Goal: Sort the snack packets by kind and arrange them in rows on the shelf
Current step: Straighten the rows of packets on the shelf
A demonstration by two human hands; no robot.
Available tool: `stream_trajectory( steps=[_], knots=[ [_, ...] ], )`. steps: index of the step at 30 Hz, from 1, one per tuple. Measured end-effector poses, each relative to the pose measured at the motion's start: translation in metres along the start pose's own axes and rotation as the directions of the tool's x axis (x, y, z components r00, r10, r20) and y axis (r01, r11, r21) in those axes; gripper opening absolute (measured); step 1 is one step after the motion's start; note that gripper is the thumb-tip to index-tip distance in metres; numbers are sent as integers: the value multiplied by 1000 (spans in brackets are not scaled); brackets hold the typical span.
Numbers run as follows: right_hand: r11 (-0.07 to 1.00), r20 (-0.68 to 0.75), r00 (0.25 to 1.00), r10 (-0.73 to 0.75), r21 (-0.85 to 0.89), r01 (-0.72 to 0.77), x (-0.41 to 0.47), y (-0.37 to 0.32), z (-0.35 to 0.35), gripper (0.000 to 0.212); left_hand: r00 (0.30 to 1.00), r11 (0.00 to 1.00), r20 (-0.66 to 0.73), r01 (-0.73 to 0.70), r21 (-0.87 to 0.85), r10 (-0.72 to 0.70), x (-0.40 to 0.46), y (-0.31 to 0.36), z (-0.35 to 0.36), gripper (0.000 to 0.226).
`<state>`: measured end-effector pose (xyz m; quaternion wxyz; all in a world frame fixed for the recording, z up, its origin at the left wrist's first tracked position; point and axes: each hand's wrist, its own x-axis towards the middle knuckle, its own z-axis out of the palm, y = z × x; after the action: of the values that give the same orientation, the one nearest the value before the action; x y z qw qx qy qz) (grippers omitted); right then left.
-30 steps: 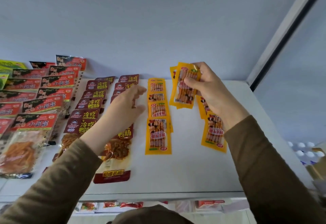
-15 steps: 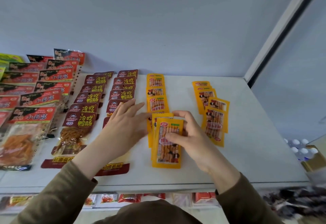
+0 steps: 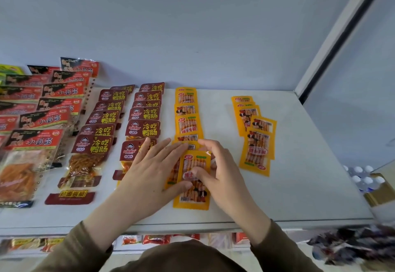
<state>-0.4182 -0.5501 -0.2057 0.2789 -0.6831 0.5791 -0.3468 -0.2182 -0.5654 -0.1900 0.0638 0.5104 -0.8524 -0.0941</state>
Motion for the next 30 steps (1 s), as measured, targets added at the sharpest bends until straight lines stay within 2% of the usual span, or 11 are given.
stream_trajectory(
  steps=[3,6,13,19,22,30],
  knots=[
    [999,34,998,-55,4,55,-1,0,0,54,1000,1000,23,17,-17,-16,1,1,-3,94],
    [996,67,994,-83,-29,85,-2,-1,-1,49,998,999,53,15,40,-17,5,-2,-2,100],
    [995,38,996,-86,-41,88,1,-1,-3,38,997,997,58,54,63,-58,7,3,2,108],
    [996,10,997,-73,-46,74,2,3,-1,35,999,999,6,34,-9,-34,6,0,2,100],
    [999,-4,999,-49,-12,49,2,3,-2,35,1000,1000,-21,6,11,-6,7,-1,1,97],
    [998,15,998,-57,-32,57,3,3,-2,32,999,999,52,9,43,-11,8,0,-4,106]
  ],
)
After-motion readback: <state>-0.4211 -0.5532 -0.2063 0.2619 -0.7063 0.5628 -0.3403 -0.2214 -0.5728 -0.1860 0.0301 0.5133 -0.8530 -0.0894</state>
